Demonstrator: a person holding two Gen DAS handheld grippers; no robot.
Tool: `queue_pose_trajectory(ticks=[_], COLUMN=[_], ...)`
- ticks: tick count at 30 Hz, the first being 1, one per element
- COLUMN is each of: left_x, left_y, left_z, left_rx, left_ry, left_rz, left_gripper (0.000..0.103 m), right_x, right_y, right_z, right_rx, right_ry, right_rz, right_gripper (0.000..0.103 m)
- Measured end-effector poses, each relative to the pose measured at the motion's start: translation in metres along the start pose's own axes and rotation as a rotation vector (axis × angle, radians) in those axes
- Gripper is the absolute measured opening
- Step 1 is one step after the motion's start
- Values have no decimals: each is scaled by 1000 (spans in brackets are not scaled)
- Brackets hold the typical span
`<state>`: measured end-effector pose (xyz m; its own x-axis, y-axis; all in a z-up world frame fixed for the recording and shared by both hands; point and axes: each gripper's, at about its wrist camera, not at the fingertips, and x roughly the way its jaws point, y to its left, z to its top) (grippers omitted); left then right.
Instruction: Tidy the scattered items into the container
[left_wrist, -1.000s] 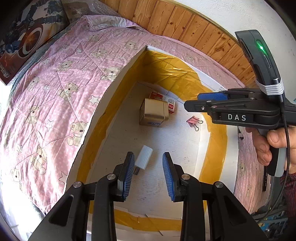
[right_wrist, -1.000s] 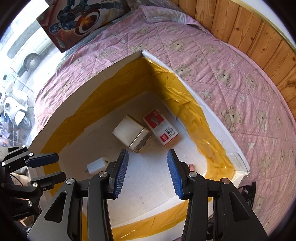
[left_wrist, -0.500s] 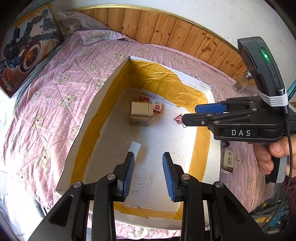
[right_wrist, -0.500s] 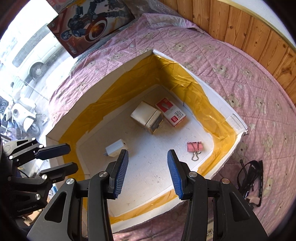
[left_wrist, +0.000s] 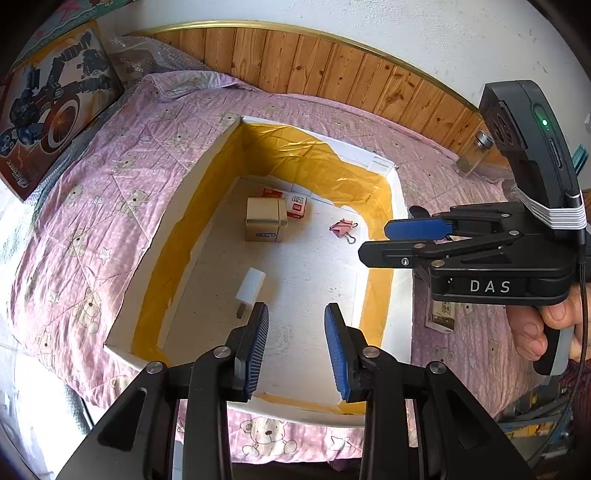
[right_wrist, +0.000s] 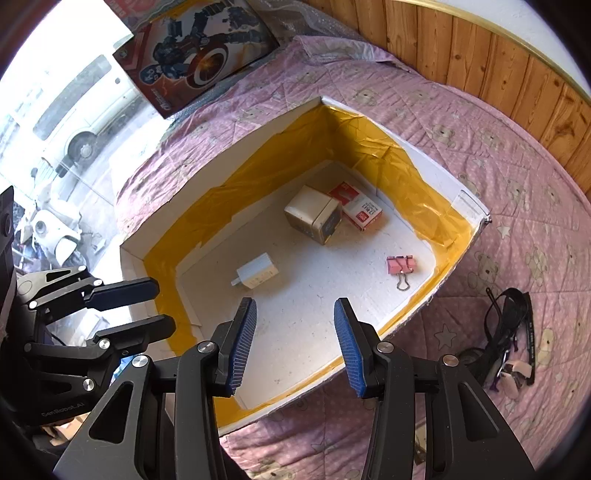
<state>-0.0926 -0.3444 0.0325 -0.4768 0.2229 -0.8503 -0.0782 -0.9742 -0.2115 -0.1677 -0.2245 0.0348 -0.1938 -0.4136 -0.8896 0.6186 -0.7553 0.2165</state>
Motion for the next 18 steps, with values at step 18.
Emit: queue_pose_trajectory(ticks=[18], left_x=[-12], left_y=[-36], left_z=[-23], left_rx=[47], left_ry=[-15], left_rz=[-8], left_gripper=[33], right_x=[-25], right_y=[10], right_z=[-44], right_rx=[-20], right_ry=[-40], right_rz=[-11], right_gripper=[47])
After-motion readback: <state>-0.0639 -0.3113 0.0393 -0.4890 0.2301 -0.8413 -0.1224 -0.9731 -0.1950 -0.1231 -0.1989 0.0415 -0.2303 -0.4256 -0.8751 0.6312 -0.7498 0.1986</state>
